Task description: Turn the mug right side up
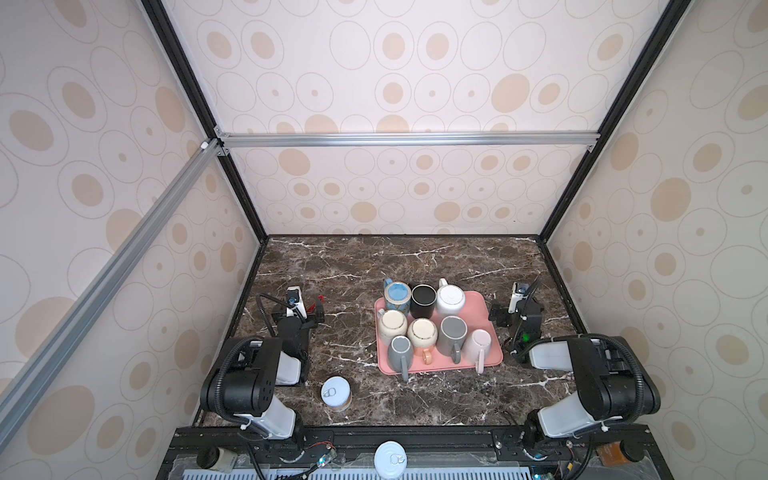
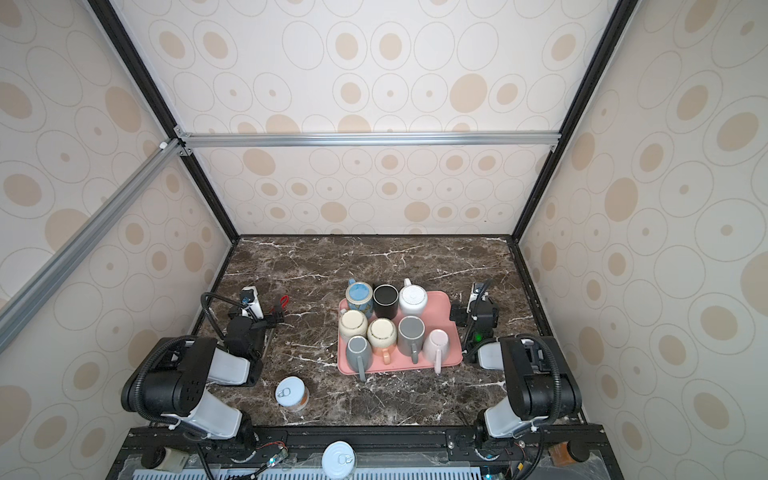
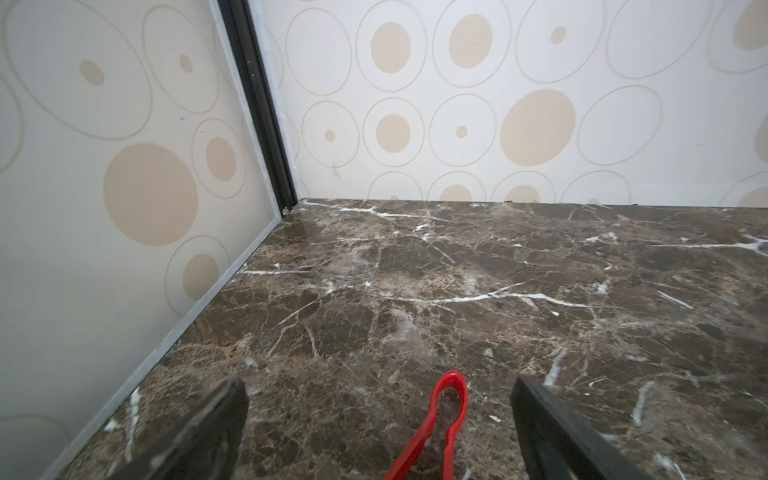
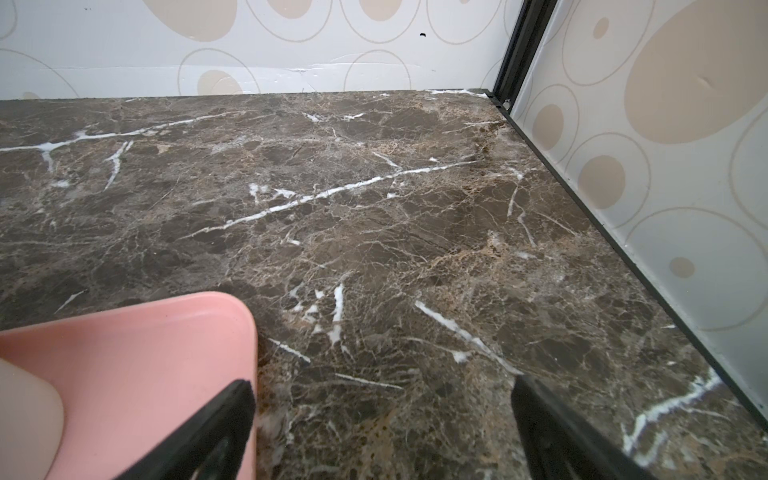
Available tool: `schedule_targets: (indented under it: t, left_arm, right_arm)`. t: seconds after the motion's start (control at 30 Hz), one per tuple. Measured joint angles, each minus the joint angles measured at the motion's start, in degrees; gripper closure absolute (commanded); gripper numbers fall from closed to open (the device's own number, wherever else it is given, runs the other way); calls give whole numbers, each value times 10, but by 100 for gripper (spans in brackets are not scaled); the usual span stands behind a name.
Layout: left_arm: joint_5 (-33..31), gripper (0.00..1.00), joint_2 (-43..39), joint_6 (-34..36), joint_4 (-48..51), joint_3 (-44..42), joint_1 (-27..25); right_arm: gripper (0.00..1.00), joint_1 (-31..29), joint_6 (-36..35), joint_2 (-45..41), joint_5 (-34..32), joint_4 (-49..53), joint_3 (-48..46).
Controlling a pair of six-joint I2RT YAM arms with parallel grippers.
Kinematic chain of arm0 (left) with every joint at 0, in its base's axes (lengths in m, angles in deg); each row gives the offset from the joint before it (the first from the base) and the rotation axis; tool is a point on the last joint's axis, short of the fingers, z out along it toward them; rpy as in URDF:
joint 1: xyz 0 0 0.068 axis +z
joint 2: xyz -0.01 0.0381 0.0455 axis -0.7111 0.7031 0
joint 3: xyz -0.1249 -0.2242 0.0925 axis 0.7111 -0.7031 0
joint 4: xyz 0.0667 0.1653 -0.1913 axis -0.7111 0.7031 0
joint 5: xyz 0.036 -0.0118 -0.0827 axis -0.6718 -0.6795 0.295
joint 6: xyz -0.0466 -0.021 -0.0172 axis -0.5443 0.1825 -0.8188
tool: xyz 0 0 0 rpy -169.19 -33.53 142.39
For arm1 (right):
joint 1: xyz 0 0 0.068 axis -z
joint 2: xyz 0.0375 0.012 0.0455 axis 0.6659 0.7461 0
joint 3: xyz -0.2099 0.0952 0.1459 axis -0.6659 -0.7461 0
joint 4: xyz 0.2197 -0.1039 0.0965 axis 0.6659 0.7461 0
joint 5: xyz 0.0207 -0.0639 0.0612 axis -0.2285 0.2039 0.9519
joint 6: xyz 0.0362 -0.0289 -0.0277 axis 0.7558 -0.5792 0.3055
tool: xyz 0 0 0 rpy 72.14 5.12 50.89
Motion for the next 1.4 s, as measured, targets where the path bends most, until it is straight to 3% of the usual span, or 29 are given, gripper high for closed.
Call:
schedule_targets:
  t: [0.2, 0.3, 0.43, 0.57, 0.77, 0.9, 1.0, 1.07, 1.17, 1.27, 1.4]
  left_arm:
    - [-32, 2, -134, -27, 146, 40, 0]
    - [-22, 10, -177, -63, 246, 100, 0]
    - [34, 20, -173, -107, 380, 176, 0]
    - [113, 19, -126, -138, 543, 251, -2]
    - [196, 24, -91, -143, 747, 289, -21]
    - [237, 27, -94, -155, 827, 294, -60]
    - [268, 29, -95, -180, 863, 299, -102]
    - [286, 32, -95, -202, 876, 300, -130]
    - [305, 43, -95, -232, 886, 300, -169]
    - [315, 53, -92, -253, 887, 300, -202]
    - [319, 57, -77, -272, 894, 300, -233]
  right_arm:
    - [7, 0, -6, -36, 18, 45, 9]
    - [12, -3, 17, -100, 4, 188, 79]
    - [14, -3, 110, -122, -23, 429, 274]
    - [16, -3, 194, -99, 0, 613, 399]
    - [21, -3, 243, -35, 87, 802, 355]
    - [21, -3, 272, -31, 116, 876, 315]
    - [23, -3, 293, -35, 125, 901, 298]
    - [36, -3, 308, -41, 134, 914, 289]
    - [44, -3, 330, -61, 153, 925, 268]
    - [45, -3, 351, -96, 172, 931, 239]
    - [43, -3, 375, -123, 192, 935, 217]
